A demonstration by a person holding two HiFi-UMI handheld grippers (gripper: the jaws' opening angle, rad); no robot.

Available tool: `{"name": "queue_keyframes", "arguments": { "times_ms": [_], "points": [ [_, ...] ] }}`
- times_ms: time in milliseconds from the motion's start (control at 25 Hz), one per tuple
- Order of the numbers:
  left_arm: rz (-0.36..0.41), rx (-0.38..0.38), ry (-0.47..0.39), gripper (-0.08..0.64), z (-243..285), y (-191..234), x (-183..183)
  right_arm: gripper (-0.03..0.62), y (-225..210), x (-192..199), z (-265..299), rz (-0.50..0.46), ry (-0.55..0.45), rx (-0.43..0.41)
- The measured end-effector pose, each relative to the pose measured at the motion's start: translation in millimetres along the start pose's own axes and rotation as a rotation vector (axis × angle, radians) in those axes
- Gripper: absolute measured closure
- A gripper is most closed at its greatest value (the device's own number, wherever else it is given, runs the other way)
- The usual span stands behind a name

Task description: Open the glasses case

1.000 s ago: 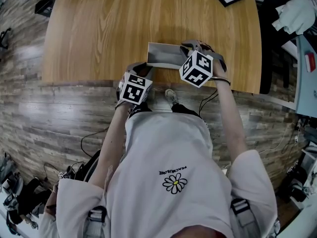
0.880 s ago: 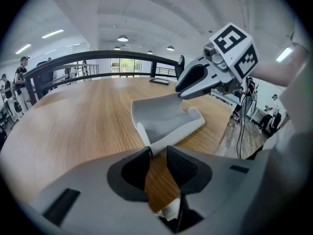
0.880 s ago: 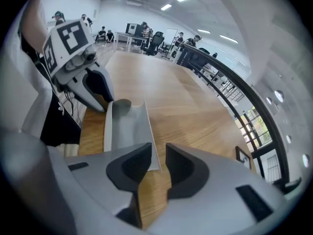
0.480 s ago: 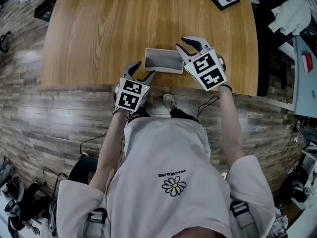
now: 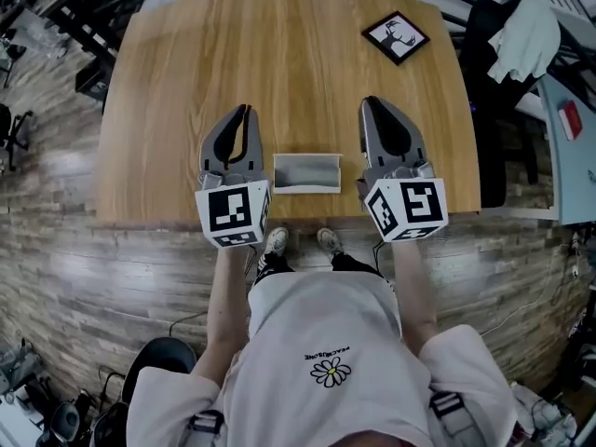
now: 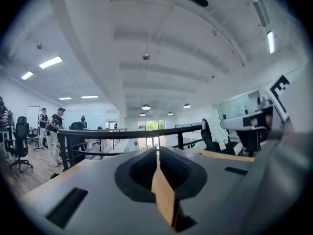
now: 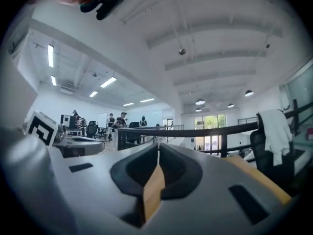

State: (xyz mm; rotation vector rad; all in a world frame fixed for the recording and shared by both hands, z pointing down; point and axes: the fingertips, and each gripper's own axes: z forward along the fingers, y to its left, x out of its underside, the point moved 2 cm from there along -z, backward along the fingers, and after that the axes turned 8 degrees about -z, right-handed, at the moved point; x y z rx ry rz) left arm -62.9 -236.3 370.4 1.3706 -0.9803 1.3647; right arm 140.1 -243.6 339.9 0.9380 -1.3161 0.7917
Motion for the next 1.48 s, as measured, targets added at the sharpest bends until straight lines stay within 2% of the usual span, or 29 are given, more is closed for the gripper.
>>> {"name": "queue_keyframes", "arguments": {
  "times_ms": [120, 200, 280, 360, 600, 920, 1480],
  "points": [
    [-0.026, -0.04, -0.15, 0.543, -13, -11, -43, 0.583, 1, -22, -15, -0.014, -0.088, 0.046],
    [-0.021, -0.035, -0.208, 0.545, -24, -24, -57, 0.584, 2, -27, -26, -0.018, -0.116, 0.076],
    [-0.011, -0.007, -0.237, 0.545, -28, -38, -62, 0.584, 4, -29, -34, -0.064, -0.133, 0.107],
    [-0.009, 0.018, -0.238, 0.545, -26, -47, -61, 0.584, 9, -28, -39, -0.093, -0.137, 0.109],
    [-0.028, 0.054, -0.197, 0.545, -17, -63, -52, 0.586, 5, -17, -44, -0.046, -0.104, 0.118],
    [-0.041, 0.058, -0.171, 0.545, -14, -61, -44, 0.586, -6, -14, -47, -0.028, -0.087, 0.154],
    [-0.039, 0.07, -0.165, 0.545, -16, -65, -41, 0.586, -6, -11, -57, -0.053, -0.071, 0.171]
  ]
}}
